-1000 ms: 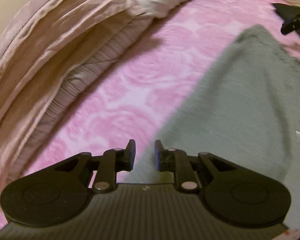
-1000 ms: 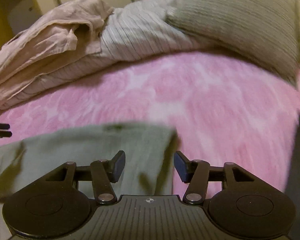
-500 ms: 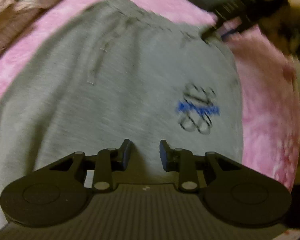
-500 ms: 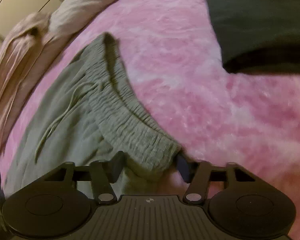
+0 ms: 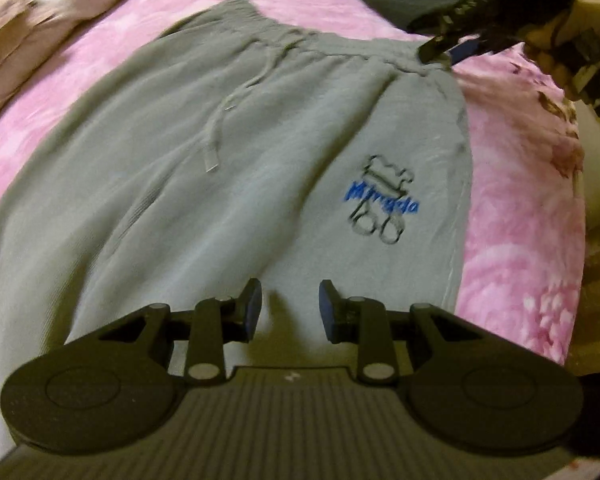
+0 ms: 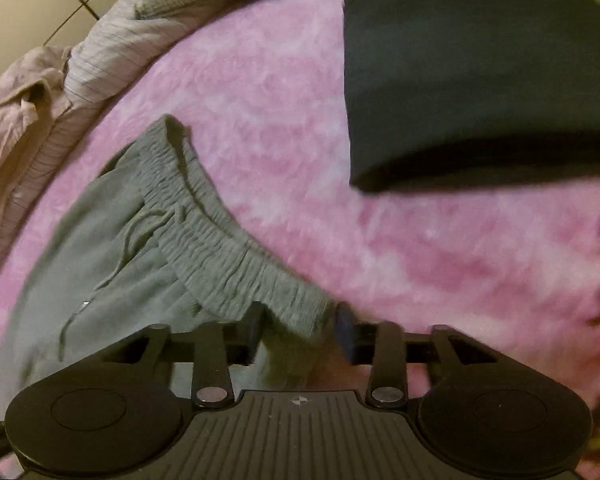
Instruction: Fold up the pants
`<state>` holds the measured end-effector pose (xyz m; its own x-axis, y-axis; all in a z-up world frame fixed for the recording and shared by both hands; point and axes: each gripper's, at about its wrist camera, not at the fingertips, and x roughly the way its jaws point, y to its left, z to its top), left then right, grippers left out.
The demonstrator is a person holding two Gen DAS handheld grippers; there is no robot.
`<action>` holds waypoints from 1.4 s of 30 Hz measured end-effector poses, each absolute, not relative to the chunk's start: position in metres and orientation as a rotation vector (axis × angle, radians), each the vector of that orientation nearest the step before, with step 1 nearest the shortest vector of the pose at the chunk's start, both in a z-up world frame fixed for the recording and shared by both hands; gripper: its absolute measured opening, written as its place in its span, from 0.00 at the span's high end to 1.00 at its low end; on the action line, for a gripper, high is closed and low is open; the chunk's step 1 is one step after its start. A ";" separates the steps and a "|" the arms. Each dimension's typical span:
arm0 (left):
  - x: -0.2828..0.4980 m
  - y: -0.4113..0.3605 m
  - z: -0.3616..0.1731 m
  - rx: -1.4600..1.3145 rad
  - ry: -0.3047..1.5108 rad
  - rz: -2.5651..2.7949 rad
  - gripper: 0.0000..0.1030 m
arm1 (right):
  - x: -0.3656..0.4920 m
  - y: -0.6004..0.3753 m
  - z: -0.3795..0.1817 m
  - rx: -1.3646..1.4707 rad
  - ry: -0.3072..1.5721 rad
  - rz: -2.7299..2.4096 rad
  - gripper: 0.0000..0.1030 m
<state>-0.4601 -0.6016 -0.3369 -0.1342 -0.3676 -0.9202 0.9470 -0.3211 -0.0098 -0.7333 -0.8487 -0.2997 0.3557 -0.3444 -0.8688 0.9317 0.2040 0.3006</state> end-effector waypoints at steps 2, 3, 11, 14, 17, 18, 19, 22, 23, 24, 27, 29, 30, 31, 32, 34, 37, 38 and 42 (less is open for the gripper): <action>-0.444 -0.590 -0.331 1.074 0.806 -1.595 0.75 | -0.725 -0.841 -0.286 0.861 0.779 -1.028 0.53; -0.435 -0.580 -0.326 1.067 0.816 -1.562 0.75 | -0.719 -0.837 -0.279 0.813 0.790 -1.022 0.53; -0.333 -0.479 -0.310 1.033 0.861 -1.265 0.71 | -0.633 -0.774 -0.252 0.648 0.853 -0.827 0.52; -0.289 -0.429 -0.313 1.016 0.885 -1.183 0.68 | -0.586 -0.733 -0.249 0.621 0.866 -0.743 0.52; -0.248 -0.377 -0.323 0.997 0.913 -1.131 0.66 | -0.540 -0.684 -0.247 0.599 0.878 -0.700 0.52; -0.236 -0.362 -0.326 0.996 0.922 -1.120 0.66 | -0.525 -0.666 -0.249 0.611 0.889 -0.693 0.52; -0.222 -0.343 -0.330 1.000 0.927 -1.108 0.66 | -0.510 -0.652 -0.253 0.631 0.901 -0.678 0.52; -0.185 -0.299 -0.336 0.976 0.945 -1.085 0.66 | -0.464 -0.603 -0.266 0.641 0.952 -0.631 0.52; -0.172 -0.288 -0.336 0.970 0.952 -1.079 0.66 | -0.450 -0.589 -0.268 0.634 0.966 -0.624 0.52; -0.161 -0.277 -0.336 0.961 0.944 -1.073 0.66 | -0.434 -0.575 -0.270 0.631 0.987 -0.615 0.52; -0.126 -0.260 -0.327 0.899 0.931 -1.052 0.61 | -0.392 -0.540 -0.274 0.615 1.025 -0.576 0.52; -0.102 -0.254 -0.322 0.853 0.920 -1.040 0.61 | -0.368 -0.524 -0.270 0.578 1.033 -0.552 0.52; -0.093 -0.258 -0.319 0.833 0.911 -1.037 0.61 | -0.358 -0.518 -0.268 0.552 1.030 -0.540 0.52; -0.081 -0.264 -0.316 0.818 0.891 -1.033 0.60 | -0.348 -0.514 -0.266 0.528 1.022 -0.523 0.51; -0.071 -0.269 -0.315 0.810 0.872 -1.031 0.59 | -0.342 -0.513 -0.265 0.511 1.018 -0.511 0.50; -0.050 -0.285 -0.314 0.780 0.852 -1.018 0.57 | -0.326 -0.511 -0.267 0.466 1.050 -0.499 0.49; -0.013 -0.316 -0.320 0.711 0.864 -1.006 0.57 | -0.315 -0.516 -0.274 0.427 1.054 -0.483 0.49; -0.003 -0.327 -0.323 0.694 0.868 -1.006 0.57 | -0.313 -0.518 -0.274 0.410 1.052 -0.489 0.49; 0.038 -0.375 -0.351 0.658 0.934 -0.992 0.57 | -0.316 -0.536 -0.279 0.380 1.042 -0.514 0.48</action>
<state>0.0381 -0.3748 -0.3508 0.2353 -0.4016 -0.8851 0.9076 0.4165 0.0523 -0.3159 -0.5361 -0.2794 0.4050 -0.2208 -0.8873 0.5702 0.8196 0.0563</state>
